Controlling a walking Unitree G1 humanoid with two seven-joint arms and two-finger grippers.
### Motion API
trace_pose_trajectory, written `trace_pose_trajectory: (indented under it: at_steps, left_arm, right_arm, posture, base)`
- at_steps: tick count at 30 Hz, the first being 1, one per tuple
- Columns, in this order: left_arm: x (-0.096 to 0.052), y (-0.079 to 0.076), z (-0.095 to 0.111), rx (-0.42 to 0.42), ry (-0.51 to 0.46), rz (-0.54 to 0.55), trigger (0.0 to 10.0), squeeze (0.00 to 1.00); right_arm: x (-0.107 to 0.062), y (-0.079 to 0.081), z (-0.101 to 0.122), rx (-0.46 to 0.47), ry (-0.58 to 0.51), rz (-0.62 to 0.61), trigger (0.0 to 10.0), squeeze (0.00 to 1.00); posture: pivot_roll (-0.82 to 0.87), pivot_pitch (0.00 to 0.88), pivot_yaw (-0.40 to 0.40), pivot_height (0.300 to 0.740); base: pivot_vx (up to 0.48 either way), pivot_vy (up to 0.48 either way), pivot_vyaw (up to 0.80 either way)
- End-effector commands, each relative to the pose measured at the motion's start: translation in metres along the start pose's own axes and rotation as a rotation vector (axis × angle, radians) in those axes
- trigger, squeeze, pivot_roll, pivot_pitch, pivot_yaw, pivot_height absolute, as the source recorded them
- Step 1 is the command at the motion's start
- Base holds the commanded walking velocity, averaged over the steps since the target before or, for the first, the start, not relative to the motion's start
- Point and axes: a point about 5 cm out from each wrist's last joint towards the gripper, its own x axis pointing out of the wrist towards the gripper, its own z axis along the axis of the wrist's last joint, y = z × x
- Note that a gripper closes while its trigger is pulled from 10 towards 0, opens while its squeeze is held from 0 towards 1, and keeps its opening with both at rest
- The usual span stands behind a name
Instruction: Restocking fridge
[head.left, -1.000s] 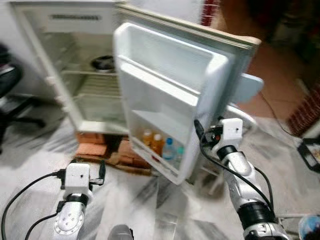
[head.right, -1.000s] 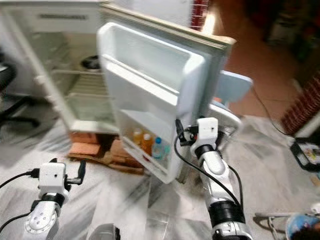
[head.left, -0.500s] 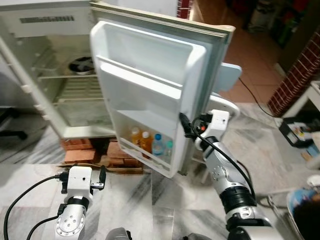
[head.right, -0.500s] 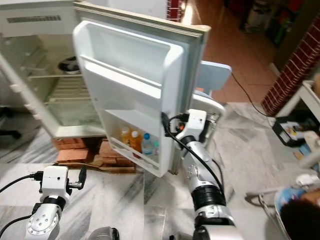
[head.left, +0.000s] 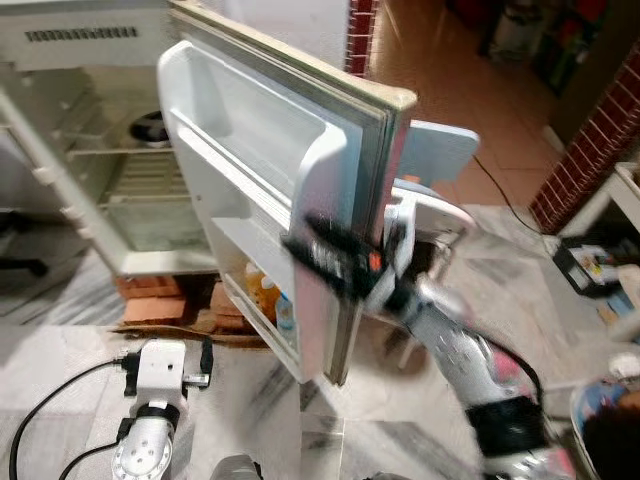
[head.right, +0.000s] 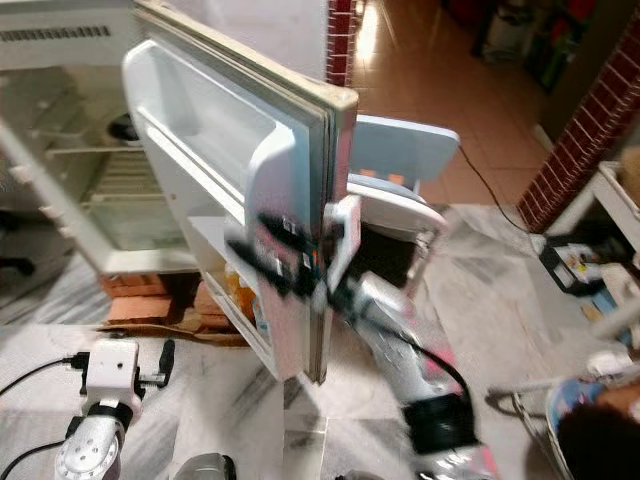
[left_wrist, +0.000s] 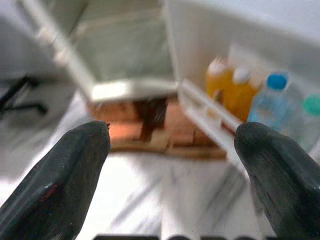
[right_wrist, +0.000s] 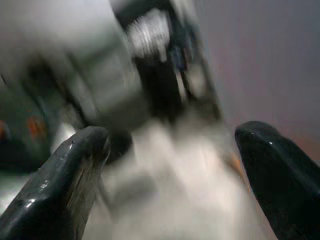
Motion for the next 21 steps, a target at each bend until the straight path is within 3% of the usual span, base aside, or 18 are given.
trace_pose_trajectory:
  at_steps: [1,2,9,13,17,19,21]
  left_arm:
    - [-0.001,-0.002,-0.003,0.01,0.006,-0.005,10.0,0.0]
    - [-0.003,-0.002,-0.004,0.009,0.011,-0.008,10.0,0.0]
    - [-0.008,-0.002,-0.007,0.009,0.017,-0.016,10.0,0.0]
    - [-0.009,-0.002,-0.007,0.011,0.015,-0.015,10.0,0.0]
    - [-0.013,-0.004,-0.009,0.012,0.013,-0.011,10.0,0.0]
    - [-0.015,-0.005,-0.01,0.011,0.013,-0.007,10.0,0.0]
    - [-0.017,-0.006,-0.012,0.011,0.018,-0.007,10.0,0.0]
  right_arm:
    - [-0.008,-0.006,-0.021,-0.068,0.156,-0.003,10.0,0.0]
    - [-0.016,-0.01,-0.031,-0.063,0.231,-0.027,10.0,0.0]
    - [-0.044,-0.021,-0.053,-0.093,0.429,-0.018,10.0,0.0]
    - [-0.048,-0.047,-0.057,-0.22,0.529,-0.205,10.0,0.0]
    - [-0.029,-0.072,-0.027,-0.313,0.344,-0.507,10.0,0.0]
    - [-0.025,-0.075,-0.021,-0.322,0.303,-0.552,10.0,0.0]
    - [-0.012,-0.076,-0.005,-0.297,0.183,-0.623,10.0,0.0]
  posture:
    - [0.09,0.046,-0.021,0.735]
    - [0.09,0.045,-0.021,0.735]
    - [0.09,0.047,-0.019,0.735]
    - [0.09,0.047,-0.019,0.735]
    - [0.09,0.047,-0.015,0.735]
    - [0.09,0.047,-0.015,0.735]
    - [0.09,0.048,-0.014,0.735]
  base:
    - [0.0,0.0,0.0]
    - [0.0,0.0,0.0]
    - [0.0,0.0,0.0]
    - [0.0,0.0,0.0]
    - [0.0,0.0,0.0]
    - [0.0,0.0,0.0]
    - [0.0,0.0,0.0]
